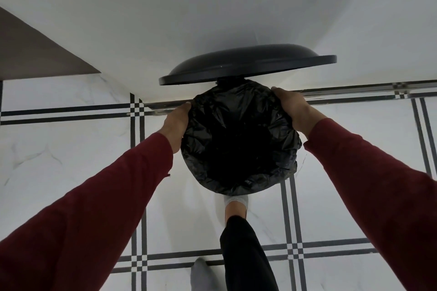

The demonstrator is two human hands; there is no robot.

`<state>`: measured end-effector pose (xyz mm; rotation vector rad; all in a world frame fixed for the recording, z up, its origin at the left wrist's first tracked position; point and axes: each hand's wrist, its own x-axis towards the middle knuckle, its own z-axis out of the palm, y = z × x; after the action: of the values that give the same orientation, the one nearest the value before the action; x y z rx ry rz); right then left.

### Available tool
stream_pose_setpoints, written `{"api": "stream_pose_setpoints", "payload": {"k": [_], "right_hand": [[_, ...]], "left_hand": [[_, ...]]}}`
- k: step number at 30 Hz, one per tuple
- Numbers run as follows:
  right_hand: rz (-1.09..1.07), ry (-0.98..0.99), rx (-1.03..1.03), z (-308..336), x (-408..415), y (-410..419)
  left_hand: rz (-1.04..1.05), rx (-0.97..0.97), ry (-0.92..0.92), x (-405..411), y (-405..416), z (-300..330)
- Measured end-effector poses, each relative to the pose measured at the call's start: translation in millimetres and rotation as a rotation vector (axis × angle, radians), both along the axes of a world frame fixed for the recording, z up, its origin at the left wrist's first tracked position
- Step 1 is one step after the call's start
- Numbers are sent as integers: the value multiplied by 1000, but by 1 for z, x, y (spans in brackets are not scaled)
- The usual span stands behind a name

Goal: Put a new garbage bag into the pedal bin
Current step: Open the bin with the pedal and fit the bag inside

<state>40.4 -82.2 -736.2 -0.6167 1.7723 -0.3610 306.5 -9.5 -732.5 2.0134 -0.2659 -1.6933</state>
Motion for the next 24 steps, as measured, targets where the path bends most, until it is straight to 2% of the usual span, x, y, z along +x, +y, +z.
{"api": "stream_pose_setpoints", "payload": {"k": [4, 9, 13, 18, 20, 24], "right_hand": [[50, 116, -24, 3, 9, 0], [54, 223, -26, 1, 16, -4], [114, 317, -85, -6, 16, -4], [220, 381, -64, -7, 15, -10], [260, 416, -116, -8, 15, -11], [234, 376, -135, -9, 18, -9]], "left_hand": [[-15, 2, 44, -2, 0, 0], [-94, -73, -117, 6, 3, -16], [-75, -50, -93, 5, 3, -9], [-117, -31, -135, 4, -4, -1], [-136, -47, -170, 2, -7, -2], [-186, -116, -218, 1, -6, -4]]}}
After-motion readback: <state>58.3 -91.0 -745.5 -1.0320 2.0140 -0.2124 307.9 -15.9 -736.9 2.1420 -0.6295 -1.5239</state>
